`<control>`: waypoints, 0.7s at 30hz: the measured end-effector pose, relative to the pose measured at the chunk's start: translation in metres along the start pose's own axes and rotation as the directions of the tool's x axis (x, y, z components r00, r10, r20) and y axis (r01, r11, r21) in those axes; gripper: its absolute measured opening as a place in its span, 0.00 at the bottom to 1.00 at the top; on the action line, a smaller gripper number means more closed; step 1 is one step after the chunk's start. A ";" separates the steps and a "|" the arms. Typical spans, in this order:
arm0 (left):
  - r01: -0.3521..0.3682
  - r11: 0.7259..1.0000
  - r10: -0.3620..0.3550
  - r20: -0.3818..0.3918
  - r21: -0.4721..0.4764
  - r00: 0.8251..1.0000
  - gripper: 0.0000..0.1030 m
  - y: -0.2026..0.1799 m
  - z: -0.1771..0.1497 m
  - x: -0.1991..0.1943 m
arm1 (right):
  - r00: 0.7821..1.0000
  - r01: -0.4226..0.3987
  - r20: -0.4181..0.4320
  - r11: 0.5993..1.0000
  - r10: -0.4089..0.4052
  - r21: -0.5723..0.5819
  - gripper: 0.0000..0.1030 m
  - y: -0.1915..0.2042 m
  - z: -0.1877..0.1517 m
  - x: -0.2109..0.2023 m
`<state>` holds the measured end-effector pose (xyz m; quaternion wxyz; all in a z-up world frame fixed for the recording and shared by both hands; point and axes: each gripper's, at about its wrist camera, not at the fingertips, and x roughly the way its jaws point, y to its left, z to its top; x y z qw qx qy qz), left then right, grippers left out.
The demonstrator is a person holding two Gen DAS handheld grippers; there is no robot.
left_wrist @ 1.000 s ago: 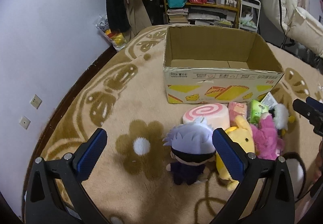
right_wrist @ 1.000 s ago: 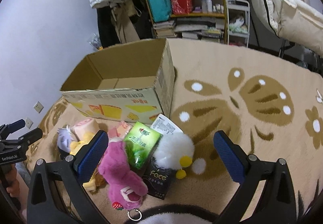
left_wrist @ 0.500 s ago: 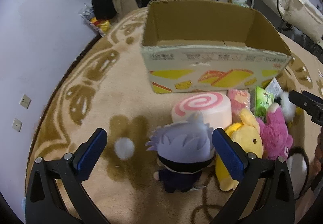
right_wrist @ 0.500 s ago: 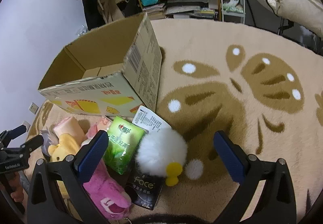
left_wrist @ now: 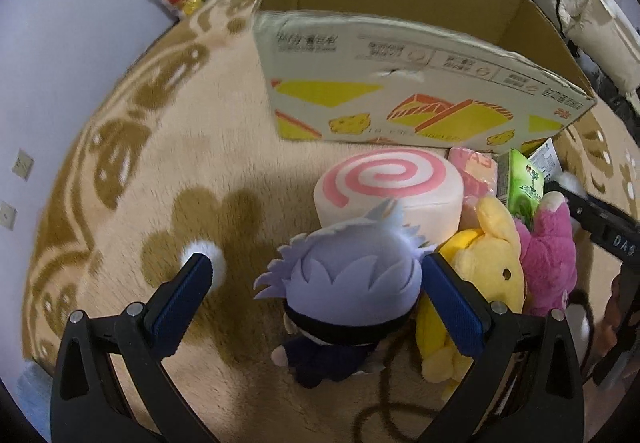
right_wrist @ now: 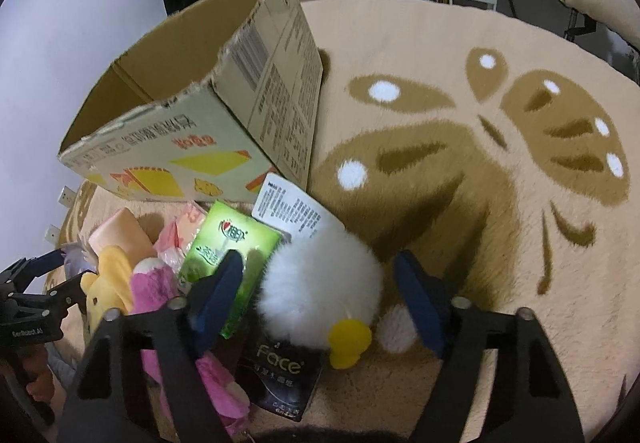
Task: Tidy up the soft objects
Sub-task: 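Grasp the white-haired doll with the left tool while the right tool grasps the white duck, then carry the doll and duck into the box and open both tools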
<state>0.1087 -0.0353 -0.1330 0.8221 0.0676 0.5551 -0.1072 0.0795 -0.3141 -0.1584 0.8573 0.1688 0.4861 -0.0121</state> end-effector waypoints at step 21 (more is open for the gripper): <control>0.032 0.999 -0.032 0.006 -0.026 0.999 0.53 0.001 -0.010 0.000 | 1.000 0.000 -0.004 1.000 0.000 -0.009 0.36 0.001 -0.008 0.000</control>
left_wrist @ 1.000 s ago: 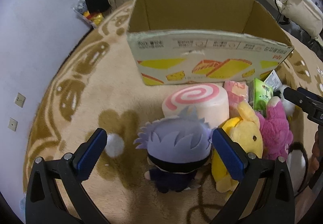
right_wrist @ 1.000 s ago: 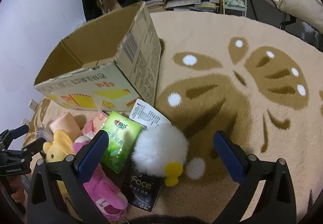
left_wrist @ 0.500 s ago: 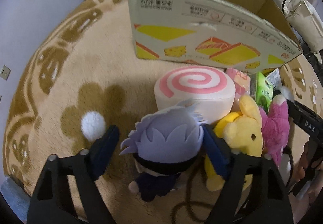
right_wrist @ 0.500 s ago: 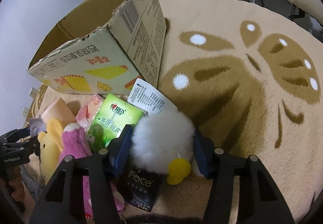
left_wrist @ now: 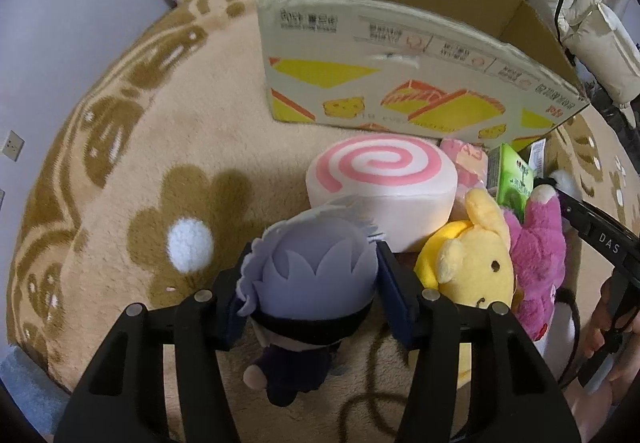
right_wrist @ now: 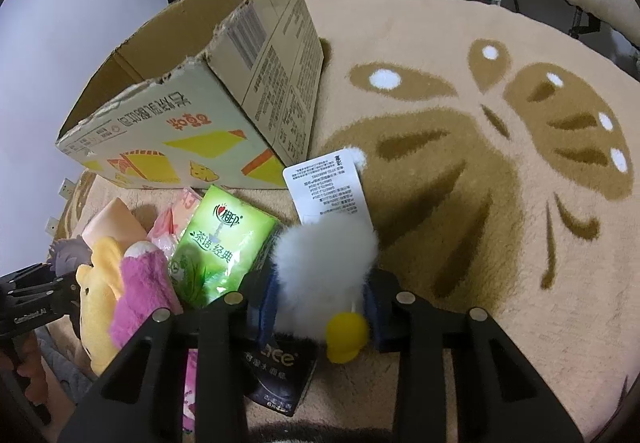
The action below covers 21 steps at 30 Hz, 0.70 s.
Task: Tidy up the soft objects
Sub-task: 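Carry the doll and duck into the box and open both tools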
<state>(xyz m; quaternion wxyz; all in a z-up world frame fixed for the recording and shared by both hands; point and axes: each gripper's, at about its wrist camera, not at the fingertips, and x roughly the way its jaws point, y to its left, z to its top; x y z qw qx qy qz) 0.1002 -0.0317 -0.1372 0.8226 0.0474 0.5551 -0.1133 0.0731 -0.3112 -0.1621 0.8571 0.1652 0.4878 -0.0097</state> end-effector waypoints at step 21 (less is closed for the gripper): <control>-0.155 0.986 0.127 0.321 0.062 0.939 0.53 -0.016 0.004 -0.096 | 0.965 -0.065 0.253 0.998 0.069 -0.026 0.36 0.018 0.006 -0.076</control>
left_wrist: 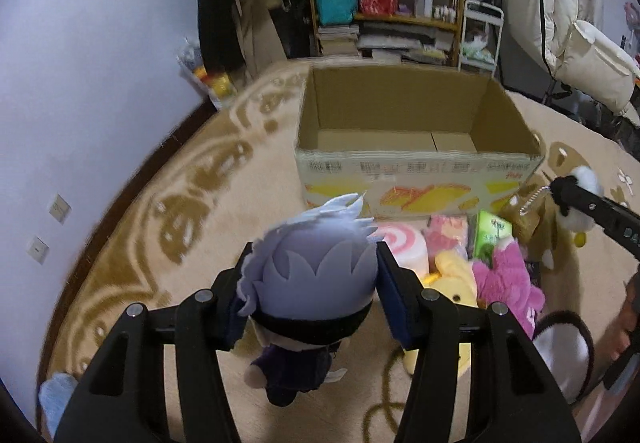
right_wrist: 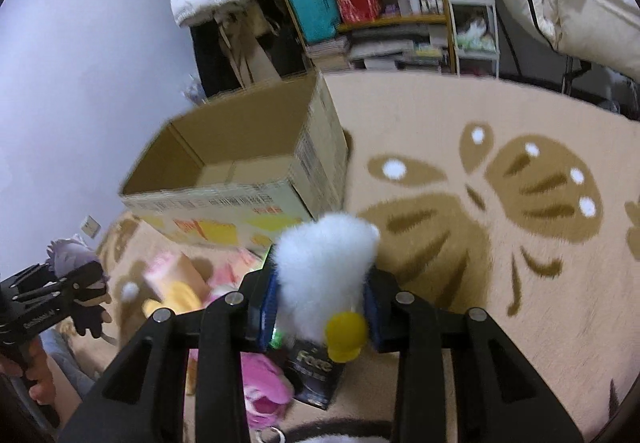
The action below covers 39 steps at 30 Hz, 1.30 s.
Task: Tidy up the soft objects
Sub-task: 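Carry the doll and duck into the box and open both tools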
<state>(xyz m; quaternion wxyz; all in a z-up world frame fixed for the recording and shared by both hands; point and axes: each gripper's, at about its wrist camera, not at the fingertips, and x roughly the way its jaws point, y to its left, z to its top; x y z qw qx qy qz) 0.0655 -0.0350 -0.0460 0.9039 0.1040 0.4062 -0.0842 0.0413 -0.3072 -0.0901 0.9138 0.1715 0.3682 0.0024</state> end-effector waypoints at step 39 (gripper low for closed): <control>0.051 0.998 -0.053 0.125 0.023 0.991 0.55 -0.024 0.124 0.062 | 0.989 -0.089 0.105 0.988 0.102 -0.126 0.36 0.062 0.099 0.042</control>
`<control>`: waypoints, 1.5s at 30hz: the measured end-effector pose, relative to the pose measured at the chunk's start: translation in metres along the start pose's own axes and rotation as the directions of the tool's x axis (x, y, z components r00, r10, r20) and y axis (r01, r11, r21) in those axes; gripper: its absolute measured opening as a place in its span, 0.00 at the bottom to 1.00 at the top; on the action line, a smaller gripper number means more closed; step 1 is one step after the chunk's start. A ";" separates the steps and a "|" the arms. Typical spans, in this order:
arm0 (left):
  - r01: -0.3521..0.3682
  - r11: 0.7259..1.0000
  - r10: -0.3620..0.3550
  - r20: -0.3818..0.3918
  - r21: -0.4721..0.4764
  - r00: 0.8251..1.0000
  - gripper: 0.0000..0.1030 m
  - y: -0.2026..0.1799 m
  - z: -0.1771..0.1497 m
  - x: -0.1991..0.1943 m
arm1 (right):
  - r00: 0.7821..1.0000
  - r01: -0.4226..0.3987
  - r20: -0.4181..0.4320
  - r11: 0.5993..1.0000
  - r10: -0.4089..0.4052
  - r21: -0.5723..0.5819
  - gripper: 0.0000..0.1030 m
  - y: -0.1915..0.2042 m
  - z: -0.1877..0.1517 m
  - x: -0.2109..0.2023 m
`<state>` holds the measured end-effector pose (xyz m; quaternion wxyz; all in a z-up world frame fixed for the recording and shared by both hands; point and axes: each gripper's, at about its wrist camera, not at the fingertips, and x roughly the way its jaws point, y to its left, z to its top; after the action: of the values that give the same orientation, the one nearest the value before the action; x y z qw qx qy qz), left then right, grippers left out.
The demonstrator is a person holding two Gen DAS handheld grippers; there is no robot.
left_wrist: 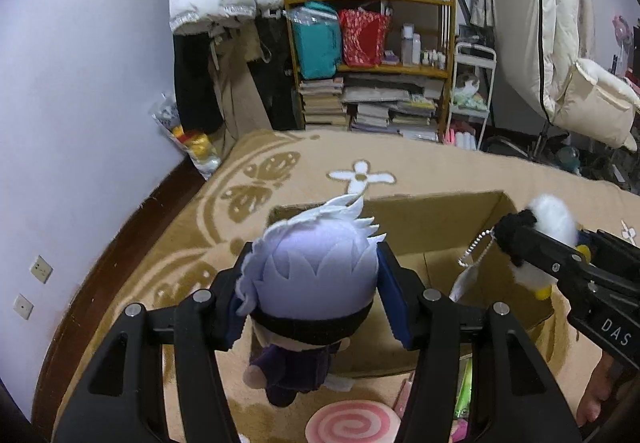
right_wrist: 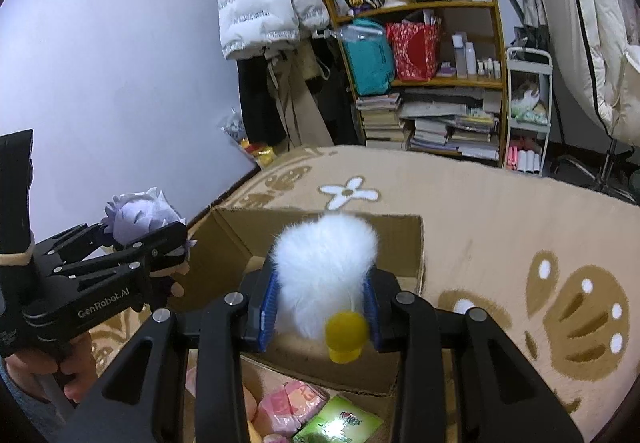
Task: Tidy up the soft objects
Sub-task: 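Carry the doll and duck into the box and open both tools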
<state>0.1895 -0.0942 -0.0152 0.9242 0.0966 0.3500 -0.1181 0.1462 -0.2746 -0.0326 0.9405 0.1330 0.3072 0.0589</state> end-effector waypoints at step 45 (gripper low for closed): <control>-0.089 0.995 0.084 -0.082 -0.053 0.993 0.99 0.018 -0.058 -0.092 | 0.998 0.047 -0.050 0.999 -0.048 -0.025 1.00 0.012 -0.052 -0.065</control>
<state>0.0913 -0.0482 0.0052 0.9162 0.0900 0.3851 -0.0641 0.0629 -0.2646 -0.0326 0.9350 0.1128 0.3333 0.0434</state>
